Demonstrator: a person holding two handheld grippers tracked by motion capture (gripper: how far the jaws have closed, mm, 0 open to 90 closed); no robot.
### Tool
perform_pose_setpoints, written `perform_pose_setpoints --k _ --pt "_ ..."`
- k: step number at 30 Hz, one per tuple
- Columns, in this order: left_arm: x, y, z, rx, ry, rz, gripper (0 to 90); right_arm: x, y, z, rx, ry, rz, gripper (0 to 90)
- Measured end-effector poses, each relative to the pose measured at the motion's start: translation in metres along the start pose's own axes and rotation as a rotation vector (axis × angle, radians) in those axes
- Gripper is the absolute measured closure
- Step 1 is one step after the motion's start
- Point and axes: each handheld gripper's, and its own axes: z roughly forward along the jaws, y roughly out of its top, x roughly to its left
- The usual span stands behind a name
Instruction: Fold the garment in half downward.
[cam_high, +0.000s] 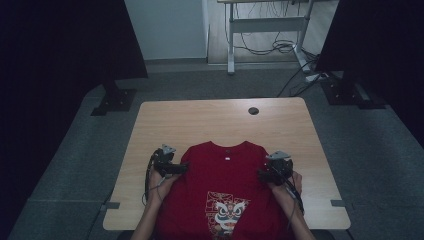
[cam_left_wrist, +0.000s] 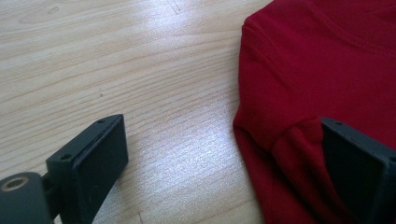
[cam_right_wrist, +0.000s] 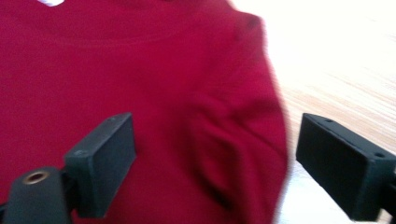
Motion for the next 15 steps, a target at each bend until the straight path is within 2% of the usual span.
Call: perform_pose_setpoints --k 1,2,4,5,6,7,8,9,12,13,15 --pt "0.000 0.000 0.000 0.000 0.000 0.000 7.1 0.000 0.000 0.000 0.000 0.000 0.000 14.3" --pt "0.000 0.000 0.000 0.000 0.000 0.000 7.1 -0.005 -0.001 -0.001 0.002 -0.027 0.009 14.3" --pt "0.000 0.000 0.000 -0.002 0.001 -0.002 7.1 -0.005 -0.001 -0.001 0.002 -0.027 0.009 15.3" --pt "0.001 0.000 -0.001 -0.003 0.001 -0.002 7.7 -0.037 -0.014 -0.009 0.006 -0.093 0.080 17.2" --pt "0.001 0.000 -0.001 -0.003 0.001 -0.002 8.0 -0.037 -0.014 -0.009 0.006 -0.093 0.080 17.2" --pt "0.001 0.000 -0.001 -0.003 0.001 -0.002 8.0 -0.050 -0.020 -0.012 0.003 -0.085 0.110 17.2" --pt "0.001 -0.001 -0.001 -0.003 0.000 -0.002 8.0 -0.050 -0.020 -0.012 0.003 -0.085 0.110 17.1" --pt "0.001 -0.001 -0.001 -0.003 0.000 -0.002 7.9 -0.065 -0.029 -0.017 0.004 -0.052 0.166 17.2" --pt "0.001 -0.001 -0.001 -0.003 0.000 -0.002 7.9 -0.065 -0.030 -0.018 0.002 -0.057 0.160 17.5" --pt "0.001 -0.001 -0.001 -0.003 -0.001 -0.002 7.8 -0.059 -0.027 -0.020 0.009 -0.062 0.123 21.3" --pt "0.001 -0.001 -0.001 -0.003 -0.001 -0.002 7.7 -0.056 -0.026 -0.020 0.008 -0.053 0.116 21.3"
